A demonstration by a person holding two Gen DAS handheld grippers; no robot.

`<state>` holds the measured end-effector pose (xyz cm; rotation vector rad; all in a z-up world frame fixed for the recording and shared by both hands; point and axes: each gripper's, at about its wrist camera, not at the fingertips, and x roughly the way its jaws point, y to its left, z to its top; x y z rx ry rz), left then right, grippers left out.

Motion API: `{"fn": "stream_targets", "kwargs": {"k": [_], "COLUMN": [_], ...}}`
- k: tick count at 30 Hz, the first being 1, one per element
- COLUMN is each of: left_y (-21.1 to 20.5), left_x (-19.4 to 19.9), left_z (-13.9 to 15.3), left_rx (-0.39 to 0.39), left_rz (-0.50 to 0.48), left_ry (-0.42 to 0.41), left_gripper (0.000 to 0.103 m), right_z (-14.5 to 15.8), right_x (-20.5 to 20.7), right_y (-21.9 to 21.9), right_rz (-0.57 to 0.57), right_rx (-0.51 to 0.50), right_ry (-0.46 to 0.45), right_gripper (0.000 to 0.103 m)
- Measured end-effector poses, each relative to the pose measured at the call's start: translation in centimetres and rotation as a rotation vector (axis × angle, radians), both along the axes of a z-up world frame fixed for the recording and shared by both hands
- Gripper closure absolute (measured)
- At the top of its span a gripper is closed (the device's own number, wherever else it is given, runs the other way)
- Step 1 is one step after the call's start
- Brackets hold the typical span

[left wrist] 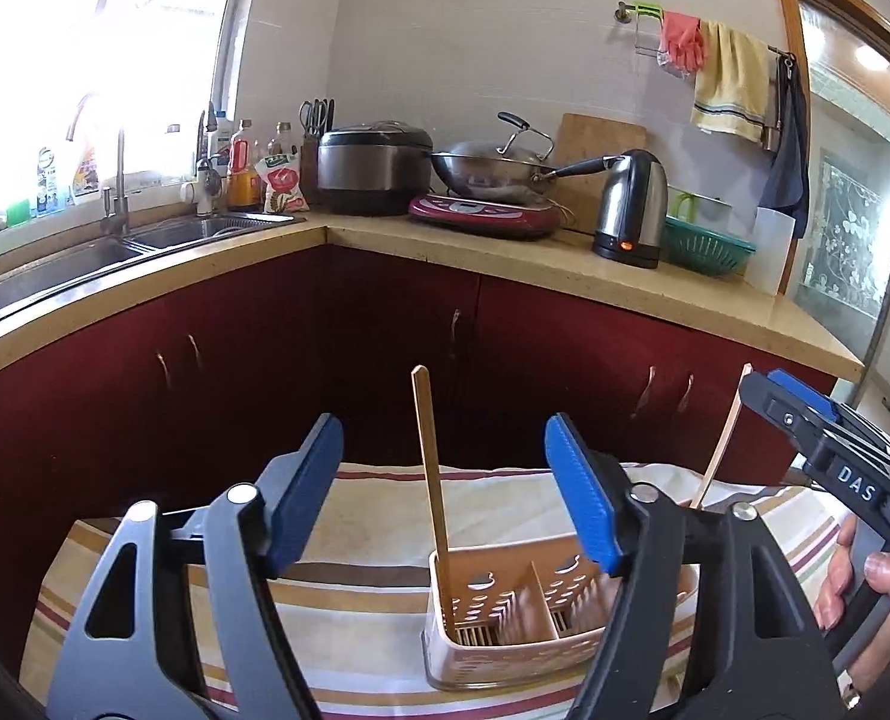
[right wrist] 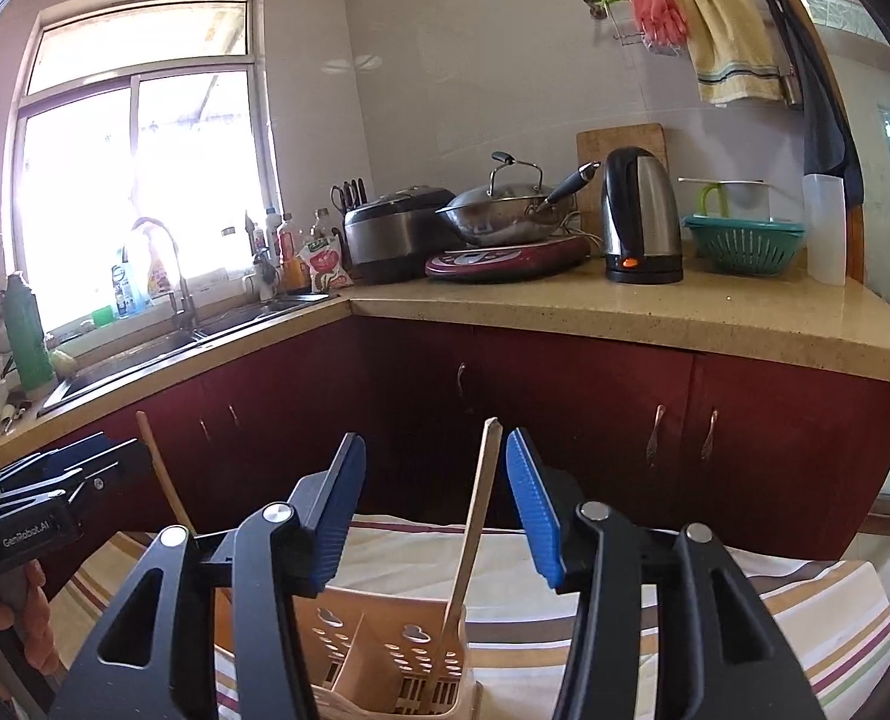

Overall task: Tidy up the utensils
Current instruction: 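Withdraw both open tools from the caddy back over the chopsticks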

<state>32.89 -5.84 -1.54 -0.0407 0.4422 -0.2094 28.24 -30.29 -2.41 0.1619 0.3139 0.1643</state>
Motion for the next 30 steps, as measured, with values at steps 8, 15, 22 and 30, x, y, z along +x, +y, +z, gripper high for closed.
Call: {"fn": "stream_targets", "kwargs": {"k": [8,15,22,30], "left_y": [1.8,4.7,6.7,8.0], "left_x": [-5.5,-13.1,-19.8,-25.8], "left_z": [0.7,-2.4,-6.7,-11.1], "left_rx": [0.024,0.025,0.066,0.113], "left_rz": [0.037,0.107,0.168,0.207], "left_ry": [-0.048,-0.027,0.007,0.042], "left_gripper": [0.020,0.017,0.016,0.016], "right_z": [0.1,-5.2,-11.8,-16.1], "right_x": [-7.4,-16.2,-23.2,-27.4], "right_y": [-1.4,-2.9,-3.6,-2.7], "right_rz": [-0.047,-0.138,-0.203,-0.166], "right_rx": [-0.039,-0.069,-0.076,-0.082], "right_ry": [-0.054,0.012,0.077,0.115], "right_gripper": [0.046,0.046,0.047,0.058]}}
